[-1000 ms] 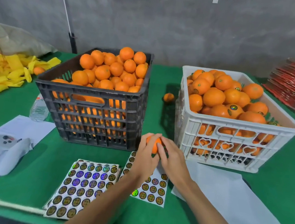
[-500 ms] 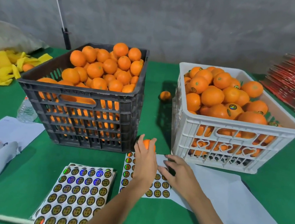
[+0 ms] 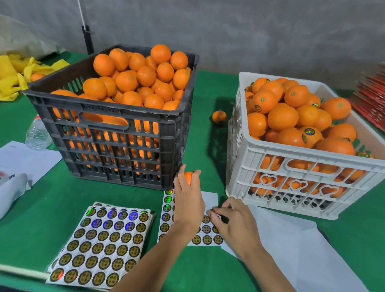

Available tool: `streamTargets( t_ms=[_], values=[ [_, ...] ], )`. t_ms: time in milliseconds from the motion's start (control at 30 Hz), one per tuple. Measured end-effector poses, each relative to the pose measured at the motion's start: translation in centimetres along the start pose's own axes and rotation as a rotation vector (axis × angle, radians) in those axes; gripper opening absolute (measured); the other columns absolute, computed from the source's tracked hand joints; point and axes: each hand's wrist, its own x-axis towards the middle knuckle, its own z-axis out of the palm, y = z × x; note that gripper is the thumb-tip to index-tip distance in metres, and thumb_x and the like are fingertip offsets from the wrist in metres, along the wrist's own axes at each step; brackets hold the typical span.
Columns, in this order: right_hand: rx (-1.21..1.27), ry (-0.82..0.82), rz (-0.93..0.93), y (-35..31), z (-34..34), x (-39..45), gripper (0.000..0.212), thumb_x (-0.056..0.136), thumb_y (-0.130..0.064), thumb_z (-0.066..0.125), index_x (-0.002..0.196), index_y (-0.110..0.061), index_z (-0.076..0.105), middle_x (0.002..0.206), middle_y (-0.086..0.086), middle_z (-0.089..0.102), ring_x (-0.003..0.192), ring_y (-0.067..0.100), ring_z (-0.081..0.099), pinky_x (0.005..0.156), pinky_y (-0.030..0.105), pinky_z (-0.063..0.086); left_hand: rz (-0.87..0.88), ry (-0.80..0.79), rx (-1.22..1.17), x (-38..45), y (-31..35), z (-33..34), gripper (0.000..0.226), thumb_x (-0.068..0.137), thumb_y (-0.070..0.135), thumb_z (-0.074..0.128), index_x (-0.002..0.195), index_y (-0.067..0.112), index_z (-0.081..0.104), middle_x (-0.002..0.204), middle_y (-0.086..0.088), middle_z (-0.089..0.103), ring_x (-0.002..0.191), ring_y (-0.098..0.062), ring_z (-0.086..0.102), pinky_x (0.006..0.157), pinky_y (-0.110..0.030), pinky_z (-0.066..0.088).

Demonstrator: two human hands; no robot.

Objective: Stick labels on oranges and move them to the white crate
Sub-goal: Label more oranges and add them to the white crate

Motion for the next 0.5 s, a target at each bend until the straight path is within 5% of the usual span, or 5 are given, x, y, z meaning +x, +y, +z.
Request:
streamTargets(
  t_ms=[267, 367, 500],
  values=[
    [0.302, -0.038, 0.313, -0.9, 0.3, 0.8, 0.021, 0.092, -0.027, 0.068, 0.074, -0.033, 0.076, 0.085, -0.012, 0.059, 0.078, 0.006, 0.058, 0.071, 0.027, 0.05, 0.008, -0.032, -0.118, -0.2, 0.0, -1.1, 0.061, 0.097, 0.001, 0.059, 0.148, 0.023, 0.035, 0.161, -0.007, 0.01, 0.146, -0.025, 0.016, 0.106, -0.041, 0.046],
    [0.169, 0.153, 0.251, -2.4, -0.6, 2.6, 0.02, 0.099, -0.027, 0.061, 0.083, -0.031, 0.072, 0.086, -0.012, 0.05, 0.07, 0.006, 0.054, 0.06, 0.026, 0.043, -0.035, 0.006, -0.286, -0.1, 0.3, -2.0, 0.061, 0.101, 0.013, 0.057, 0.154, 0.018, 0.027, 0.155, -0.005, 0.024, 0.142, -0.022, 0.025, 0.112, -0.042, 0.038],
    [-0.036, 0.376, 0.046, -5.6, -2.7, 6.2, 0.011, 0.098, -0.018, 0.065, 0.101, -0.012, 0.074, 0.097, 0.0, 0.056, 0.069, 0.018, 0.058, 0.052, 0.035, 0.052, -0.076, 0.065, -0.52, 0.5, 1.4, -3.9, 0.069, 0.099, 0.019, 0.063, 0.156, 0.021, 0.023, 0.151, -0.004, 0.031, 0.138, -0.02, 0.037, 0.112, -0.041, 0.04]
  ],
)
